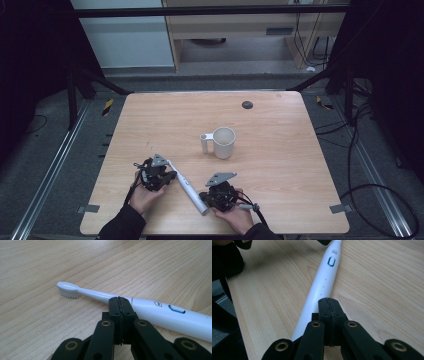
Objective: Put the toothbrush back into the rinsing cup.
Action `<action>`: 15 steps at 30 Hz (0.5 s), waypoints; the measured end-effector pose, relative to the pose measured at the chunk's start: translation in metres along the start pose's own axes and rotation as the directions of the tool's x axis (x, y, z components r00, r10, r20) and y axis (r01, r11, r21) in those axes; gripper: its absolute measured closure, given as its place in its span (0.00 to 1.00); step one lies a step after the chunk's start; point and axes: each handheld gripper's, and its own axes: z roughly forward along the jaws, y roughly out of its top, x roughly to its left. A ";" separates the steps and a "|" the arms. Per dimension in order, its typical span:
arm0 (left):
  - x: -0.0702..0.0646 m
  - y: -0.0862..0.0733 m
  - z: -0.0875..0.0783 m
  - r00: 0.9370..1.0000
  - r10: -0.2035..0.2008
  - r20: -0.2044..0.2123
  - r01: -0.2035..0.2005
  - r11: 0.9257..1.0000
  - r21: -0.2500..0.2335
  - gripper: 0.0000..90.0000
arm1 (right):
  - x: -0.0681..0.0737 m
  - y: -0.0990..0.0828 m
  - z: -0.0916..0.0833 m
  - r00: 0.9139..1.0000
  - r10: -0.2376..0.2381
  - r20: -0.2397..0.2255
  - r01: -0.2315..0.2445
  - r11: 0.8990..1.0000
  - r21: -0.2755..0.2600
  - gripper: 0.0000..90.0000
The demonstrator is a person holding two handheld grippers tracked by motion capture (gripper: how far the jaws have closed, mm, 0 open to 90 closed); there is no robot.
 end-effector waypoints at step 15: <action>0.000 0.003 0.002 1.000 0.002 -0.004 -0.002 1.000 -0.006 0.99 | 0.009 0.004 0.007 1.000 -0.016 -0.024 0.016 1.000 0.000 1.00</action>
